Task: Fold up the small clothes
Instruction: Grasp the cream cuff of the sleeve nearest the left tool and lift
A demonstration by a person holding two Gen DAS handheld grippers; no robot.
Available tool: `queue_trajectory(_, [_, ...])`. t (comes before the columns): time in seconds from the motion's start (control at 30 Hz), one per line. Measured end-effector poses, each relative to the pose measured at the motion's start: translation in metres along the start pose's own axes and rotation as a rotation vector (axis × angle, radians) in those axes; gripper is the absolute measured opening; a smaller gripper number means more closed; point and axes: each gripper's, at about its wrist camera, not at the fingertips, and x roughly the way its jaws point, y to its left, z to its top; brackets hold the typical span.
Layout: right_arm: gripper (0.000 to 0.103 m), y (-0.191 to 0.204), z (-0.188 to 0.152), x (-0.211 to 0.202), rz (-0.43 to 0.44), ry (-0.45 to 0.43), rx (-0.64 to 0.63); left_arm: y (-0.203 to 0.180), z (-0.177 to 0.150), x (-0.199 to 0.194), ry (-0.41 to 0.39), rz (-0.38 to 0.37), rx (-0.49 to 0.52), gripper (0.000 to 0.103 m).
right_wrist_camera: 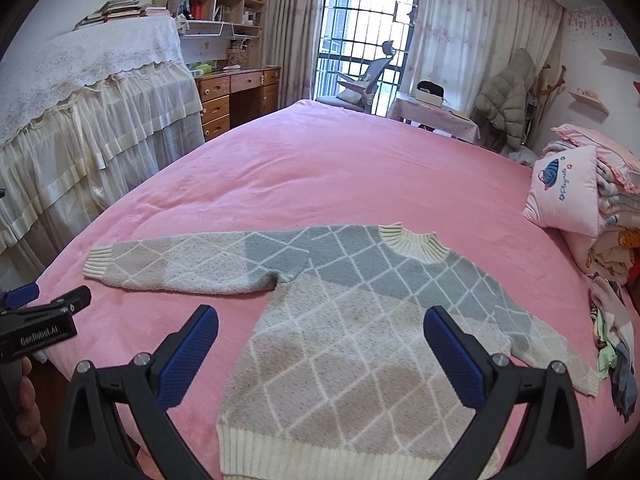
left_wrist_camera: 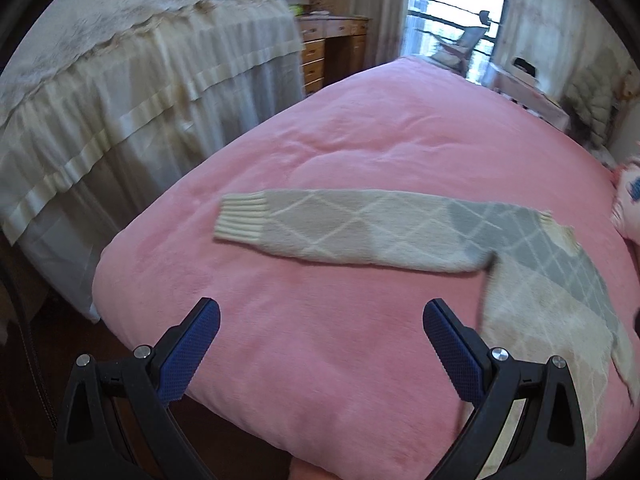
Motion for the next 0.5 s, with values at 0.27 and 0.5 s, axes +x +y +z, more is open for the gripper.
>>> queue_trajectory(0.27, [0.103,0.034,0.003,0.054,0.073,0.023,-0.060,0.080,0.005,0.090,0.122,0.111,-0.163,0.101])
queue_trajectory(0.5, [0.097,0.078,0.005,0.117,0.182,0.116,-0.115,0.113,0.010,0.141,0.190,-0.049,-0.332,0.090])
